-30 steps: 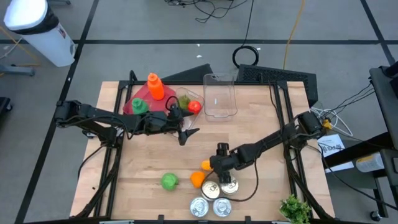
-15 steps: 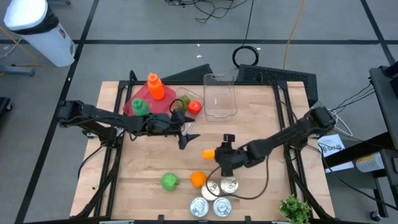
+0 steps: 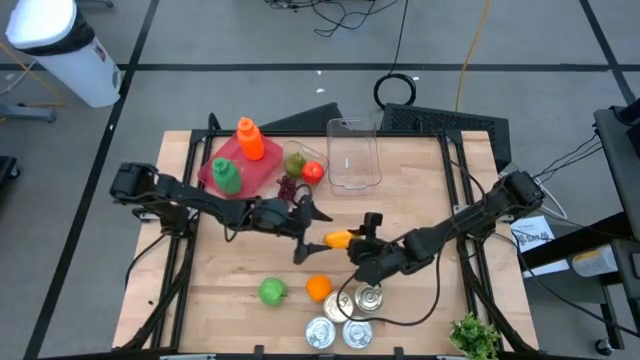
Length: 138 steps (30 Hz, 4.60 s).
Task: Pick & Place Food Item
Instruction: Put the yellow mango into the left transparent bin, then put the orange into the left transparent bin
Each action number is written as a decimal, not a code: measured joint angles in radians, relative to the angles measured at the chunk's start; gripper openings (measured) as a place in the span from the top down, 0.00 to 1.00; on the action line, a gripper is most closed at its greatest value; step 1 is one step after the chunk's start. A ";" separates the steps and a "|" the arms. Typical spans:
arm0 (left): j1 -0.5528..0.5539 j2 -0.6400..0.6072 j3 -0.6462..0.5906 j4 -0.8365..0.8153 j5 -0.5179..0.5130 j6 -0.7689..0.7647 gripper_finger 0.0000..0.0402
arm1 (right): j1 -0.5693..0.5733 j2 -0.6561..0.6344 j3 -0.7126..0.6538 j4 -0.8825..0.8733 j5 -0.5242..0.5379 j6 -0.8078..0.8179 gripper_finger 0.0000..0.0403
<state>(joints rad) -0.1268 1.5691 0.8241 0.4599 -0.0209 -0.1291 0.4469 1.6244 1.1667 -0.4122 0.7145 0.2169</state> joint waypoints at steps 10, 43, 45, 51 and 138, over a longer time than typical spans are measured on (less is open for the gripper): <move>0.001 0.050 0.039 -0.027 0.001 0.079 0.01 | 0.000 0.000 0.000 0.048 0.074 -0.024 0.56; 0.070 -0.197 -0.180 0.026 -0.429 0.012 0.51 | 0.134 -0.335 -0.141 0.047 0.071 0.140 0.32; 0.077 -0.235 -0.262 0.087 -0.484 -0.013 0.51 | 0.143 -0.378 -0.198 0.139 0.074 0.110 0.32; 0.082 -0.280 -0.452 0.129 -0.669 -0.149 0.51 | 0.139 -0.462 -0.318 0.339 0.070 0.044 0.32; -0.242 -1.018 -0.472 -0.182 -0.513 -0.065 0.28 | 0.110 -0.375 -0.461 0.799 -0.215 0.066 0.34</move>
<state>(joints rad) -0.3684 0.5513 0.3519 0.2782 -0.5340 -0.1941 0.5564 1.2493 0.7053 0.3865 0.4995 0.2831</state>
